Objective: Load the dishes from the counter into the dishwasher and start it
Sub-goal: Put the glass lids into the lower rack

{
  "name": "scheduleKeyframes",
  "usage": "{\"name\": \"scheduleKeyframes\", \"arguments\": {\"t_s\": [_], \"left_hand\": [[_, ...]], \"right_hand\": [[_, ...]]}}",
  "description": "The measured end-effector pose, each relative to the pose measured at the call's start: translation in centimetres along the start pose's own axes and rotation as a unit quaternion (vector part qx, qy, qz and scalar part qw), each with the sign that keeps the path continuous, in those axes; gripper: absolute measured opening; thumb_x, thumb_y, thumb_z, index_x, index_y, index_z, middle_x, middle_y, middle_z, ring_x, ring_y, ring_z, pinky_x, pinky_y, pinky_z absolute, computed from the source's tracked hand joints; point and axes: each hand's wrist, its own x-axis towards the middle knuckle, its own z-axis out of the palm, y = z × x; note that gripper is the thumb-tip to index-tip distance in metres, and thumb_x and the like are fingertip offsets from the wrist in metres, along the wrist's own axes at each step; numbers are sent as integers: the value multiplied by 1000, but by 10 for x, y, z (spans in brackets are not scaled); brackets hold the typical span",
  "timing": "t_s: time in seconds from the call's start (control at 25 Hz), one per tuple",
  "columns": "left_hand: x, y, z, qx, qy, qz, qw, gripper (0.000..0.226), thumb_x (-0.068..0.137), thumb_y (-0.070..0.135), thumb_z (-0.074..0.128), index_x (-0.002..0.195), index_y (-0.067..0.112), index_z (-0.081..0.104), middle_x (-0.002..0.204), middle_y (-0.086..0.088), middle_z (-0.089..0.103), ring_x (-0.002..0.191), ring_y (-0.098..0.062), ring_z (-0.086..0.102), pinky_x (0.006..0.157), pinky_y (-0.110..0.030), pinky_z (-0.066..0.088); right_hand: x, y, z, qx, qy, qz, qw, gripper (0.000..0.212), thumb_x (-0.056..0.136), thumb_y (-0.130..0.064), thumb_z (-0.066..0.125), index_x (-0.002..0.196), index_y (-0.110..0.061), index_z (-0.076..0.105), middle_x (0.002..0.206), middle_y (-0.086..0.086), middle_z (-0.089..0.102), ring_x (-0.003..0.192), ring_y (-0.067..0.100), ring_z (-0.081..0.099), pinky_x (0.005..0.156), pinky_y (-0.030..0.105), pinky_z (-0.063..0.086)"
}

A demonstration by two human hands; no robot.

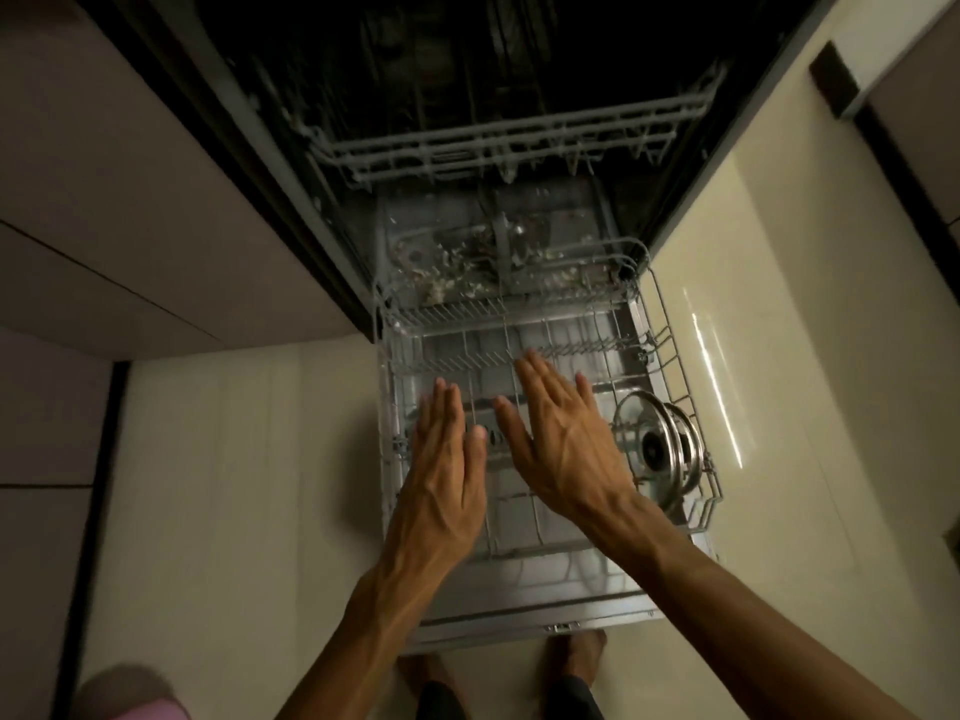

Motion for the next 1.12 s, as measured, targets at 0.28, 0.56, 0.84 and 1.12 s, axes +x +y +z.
{"name": "scheduleKeyframes", "arguments": {"t_s": [0.28, 0.56, 0.84, 1.12], "left_hand": [[-8, 34, -151, 21, 109, 28, 993, 60, 95, 48, 11, 148, 27, -8, 160, 10, -12, 144, 5, -17, 122, -27, -4], [-40, 61, -286, -2, 193, 48, 980, 57, 102, 46, 19, 151, 24, 0, 160, 11, -4, 146, 3, -10, 122, -24, 2], [-72, 89, -384, -2, 238, 42, 970, 58, 99, 44, 18, 149, 26, -4, 157, 14, -8, 142, 6, -12, 113, -8, -9], [-106, 116, -453, 19, 311, 32, 950, 63, 100, 44, 21, 156, 17, 8, 162, 6, 3, 146, -1, -7, 121, -23, 2]], "right_hand": [[24, -132, -83, -45, 57, -96, 993, 66, 101, -53, 9, 156, -16, 8, 164, 1, 4, 150, 12, 0, 122, 39, -7], [32, -261, -152, -57, 117, -166, 978, 81, 92, -62, 1, 156, -15, 16, 163, 3, 12, 150, 14, 5, 123, 43, -3], [23, -369, -213, -72, 140, -233, 960, 78, 93, -61, 8, 155, -15, 19, 162, 5, 16, 150, 18, 10, 120, 39, -6], [12, -438, -246, -55, 147, -321, 934, 85, 89, -64, 4, 154, -13, 21, 161, 7, 19, 150, 19, 14, 122, 45, -1]]}}
